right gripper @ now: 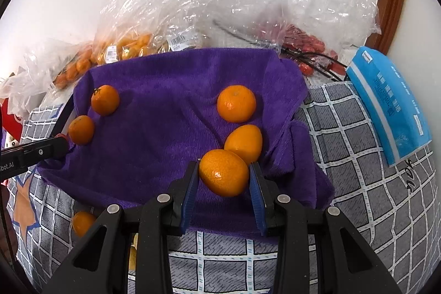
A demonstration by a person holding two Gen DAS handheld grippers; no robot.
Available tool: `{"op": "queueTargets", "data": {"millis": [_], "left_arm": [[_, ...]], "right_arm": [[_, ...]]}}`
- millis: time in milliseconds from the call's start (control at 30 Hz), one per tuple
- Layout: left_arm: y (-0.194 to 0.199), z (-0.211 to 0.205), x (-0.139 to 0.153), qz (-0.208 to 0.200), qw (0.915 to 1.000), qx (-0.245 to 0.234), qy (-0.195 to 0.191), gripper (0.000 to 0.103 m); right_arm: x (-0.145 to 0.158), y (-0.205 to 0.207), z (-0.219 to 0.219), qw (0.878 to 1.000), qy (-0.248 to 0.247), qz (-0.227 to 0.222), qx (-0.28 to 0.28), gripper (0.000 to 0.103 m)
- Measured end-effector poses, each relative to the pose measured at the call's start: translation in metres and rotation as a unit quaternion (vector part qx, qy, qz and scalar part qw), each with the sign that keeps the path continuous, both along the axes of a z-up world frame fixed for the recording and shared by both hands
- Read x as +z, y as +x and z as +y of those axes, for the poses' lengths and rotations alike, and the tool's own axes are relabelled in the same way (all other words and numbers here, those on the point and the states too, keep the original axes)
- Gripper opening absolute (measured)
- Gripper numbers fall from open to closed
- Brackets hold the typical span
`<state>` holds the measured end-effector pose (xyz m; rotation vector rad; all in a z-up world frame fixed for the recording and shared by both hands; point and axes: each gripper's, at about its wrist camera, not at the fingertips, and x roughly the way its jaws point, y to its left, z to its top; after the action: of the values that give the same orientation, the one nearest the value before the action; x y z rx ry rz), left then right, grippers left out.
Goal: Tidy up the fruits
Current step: 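Carry both held fruits over the purple towel and lower them onto it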
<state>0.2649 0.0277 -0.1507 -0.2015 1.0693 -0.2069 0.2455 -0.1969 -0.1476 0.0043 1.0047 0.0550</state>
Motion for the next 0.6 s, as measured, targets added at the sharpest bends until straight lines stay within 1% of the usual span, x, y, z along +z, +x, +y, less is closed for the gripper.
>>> {"op": "queueTargets", "data": {"millis": [267,600], "left_arm": [[0.003,-0.003,-0.007,0.011,0.9999,-0.005,0.002,0.024],[0.004,-0.007,-0.015,0.025,0.9996,-0.010,0.002,0.024]], "right_arm": [[-0.009,0.001,-0.001,1.000,0.000,0.014,-0.004,0.036],[-0.007,-0.005,-0.001,1.000,-0.010,0.014,-0.001,0.037]]}}
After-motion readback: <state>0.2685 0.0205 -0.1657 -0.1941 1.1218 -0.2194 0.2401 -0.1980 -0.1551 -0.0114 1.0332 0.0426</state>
